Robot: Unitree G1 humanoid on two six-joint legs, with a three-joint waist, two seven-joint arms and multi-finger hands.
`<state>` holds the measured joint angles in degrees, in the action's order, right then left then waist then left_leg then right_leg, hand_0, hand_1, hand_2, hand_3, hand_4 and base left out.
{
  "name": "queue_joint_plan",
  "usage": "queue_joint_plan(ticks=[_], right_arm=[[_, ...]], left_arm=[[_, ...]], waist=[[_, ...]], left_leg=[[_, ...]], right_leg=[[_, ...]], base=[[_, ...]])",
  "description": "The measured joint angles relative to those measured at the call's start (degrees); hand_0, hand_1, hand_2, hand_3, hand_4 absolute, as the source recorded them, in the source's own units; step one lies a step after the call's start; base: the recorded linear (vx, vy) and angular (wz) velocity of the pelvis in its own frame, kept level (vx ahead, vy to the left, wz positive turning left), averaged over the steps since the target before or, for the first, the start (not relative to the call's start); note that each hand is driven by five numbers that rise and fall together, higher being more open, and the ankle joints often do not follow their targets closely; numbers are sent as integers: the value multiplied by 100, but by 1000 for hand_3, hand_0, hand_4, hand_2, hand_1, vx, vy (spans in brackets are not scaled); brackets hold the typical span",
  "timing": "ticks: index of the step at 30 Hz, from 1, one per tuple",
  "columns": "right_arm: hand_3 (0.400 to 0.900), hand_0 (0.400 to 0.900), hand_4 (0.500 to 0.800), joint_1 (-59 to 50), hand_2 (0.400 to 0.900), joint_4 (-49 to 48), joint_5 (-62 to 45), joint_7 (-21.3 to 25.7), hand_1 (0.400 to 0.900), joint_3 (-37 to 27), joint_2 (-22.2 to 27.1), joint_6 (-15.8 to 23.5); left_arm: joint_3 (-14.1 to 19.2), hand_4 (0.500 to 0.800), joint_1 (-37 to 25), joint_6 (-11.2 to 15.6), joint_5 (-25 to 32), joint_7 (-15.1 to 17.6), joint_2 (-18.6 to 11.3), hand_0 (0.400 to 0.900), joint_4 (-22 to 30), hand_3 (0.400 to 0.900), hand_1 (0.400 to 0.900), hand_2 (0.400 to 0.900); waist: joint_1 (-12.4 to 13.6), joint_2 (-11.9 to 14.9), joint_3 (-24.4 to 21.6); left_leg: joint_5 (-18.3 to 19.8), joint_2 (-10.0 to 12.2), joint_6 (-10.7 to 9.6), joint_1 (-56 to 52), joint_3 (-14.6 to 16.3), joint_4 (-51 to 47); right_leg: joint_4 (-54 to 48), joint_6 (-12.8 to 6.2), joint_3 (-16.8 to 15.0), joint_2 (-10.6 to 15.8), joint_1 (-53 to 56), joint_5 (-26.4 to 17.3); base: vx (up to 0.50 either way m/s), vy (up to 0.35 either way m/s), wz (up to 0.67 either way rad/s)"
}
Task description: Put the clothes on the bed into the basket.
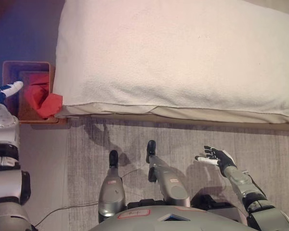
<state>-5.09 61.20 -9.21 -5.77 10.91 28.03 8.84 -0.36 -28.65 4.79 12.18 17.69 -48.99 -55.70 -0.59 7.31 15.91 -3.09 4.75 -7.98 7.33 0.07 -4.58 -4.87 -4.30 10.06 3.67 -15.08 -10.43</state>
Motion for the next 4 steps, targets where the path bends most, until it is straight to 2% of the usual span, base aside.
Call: queue_joint_plan(ticks=[4], right_arm=[[900,900,800,1,900,15,34,-4,900,-7,0,0]], left_arm=[[-15,800,94,2,-1,-64,197,900,-66,900,900,900]], waist=[[40,0,0]], left_leg=[[0,8,0,0,1,0]], right_leg=[[-2,-9,1,-7,2,-5]], base=[[0,0,0]])
